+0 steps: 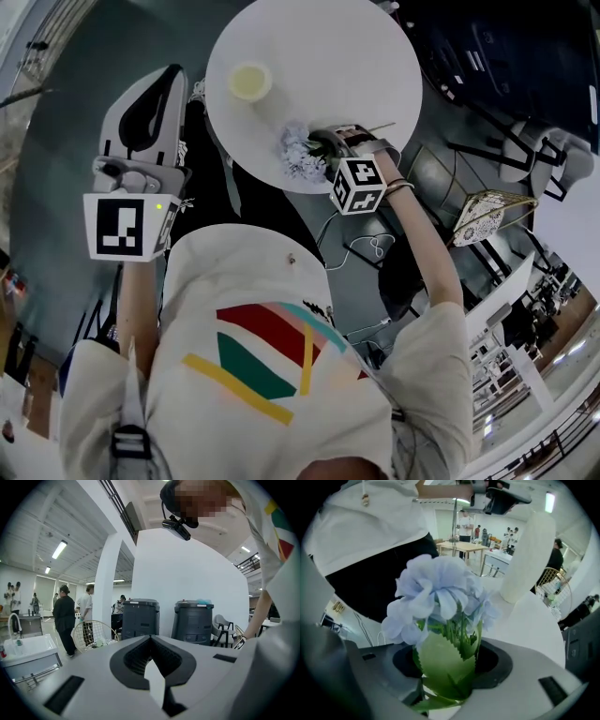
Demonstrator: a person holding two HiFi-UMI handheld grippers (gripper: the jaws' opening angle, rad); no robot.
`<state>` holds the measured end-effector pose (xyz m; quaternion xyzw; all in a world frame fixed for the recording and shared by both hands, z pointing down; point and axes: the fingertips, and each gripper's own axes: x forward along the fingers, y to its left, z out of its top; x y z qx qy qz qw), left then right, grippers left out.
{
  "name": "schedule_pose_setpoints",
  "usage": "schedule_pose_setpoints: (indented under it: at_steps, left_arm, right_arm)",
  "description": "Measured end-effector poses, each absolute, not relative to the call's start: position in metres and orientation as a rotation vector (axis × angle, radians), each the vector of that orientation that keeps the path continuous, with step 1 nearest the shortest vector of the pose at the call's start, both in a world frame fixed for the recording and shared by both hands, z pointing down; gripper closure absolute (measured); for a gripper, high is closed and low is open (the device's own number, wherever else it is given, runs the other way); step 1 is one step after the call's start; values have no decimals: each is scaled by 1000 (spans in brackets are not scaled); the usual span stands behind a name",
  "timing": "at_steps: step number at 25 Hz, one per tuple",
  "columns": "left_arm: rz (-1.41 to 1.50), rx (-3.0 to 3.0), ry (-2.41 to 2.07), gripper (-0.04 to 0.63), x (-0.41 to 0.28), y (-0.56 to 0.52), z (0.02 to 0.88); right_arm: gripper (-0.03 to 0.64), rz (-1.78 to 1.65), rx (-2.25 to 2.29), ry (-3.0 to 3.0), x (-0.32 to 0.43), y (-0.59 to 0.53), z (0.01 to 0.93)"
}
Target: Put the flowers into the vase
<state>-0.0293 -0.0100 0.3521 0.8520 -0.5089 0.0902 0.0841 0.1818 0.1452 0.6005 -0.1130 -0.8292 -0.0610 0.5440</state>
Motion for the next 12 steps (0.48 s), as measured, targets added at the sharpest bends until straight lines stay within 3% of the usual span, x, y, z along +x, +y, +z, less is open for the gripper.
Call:
schedule_pose_setpoints:
  at_steps: [6, 12]
  left_arm:
    - [213, 2551, -1581, 588, -42, -8, 333]
    - [174, 2526, -1636, 588, -58, -12, 326]
  right_arm:
    - [364, 56, 150, -2206, 154, 121, 551]
    - [364, 321, 677, -2599, 126, 61, 441]
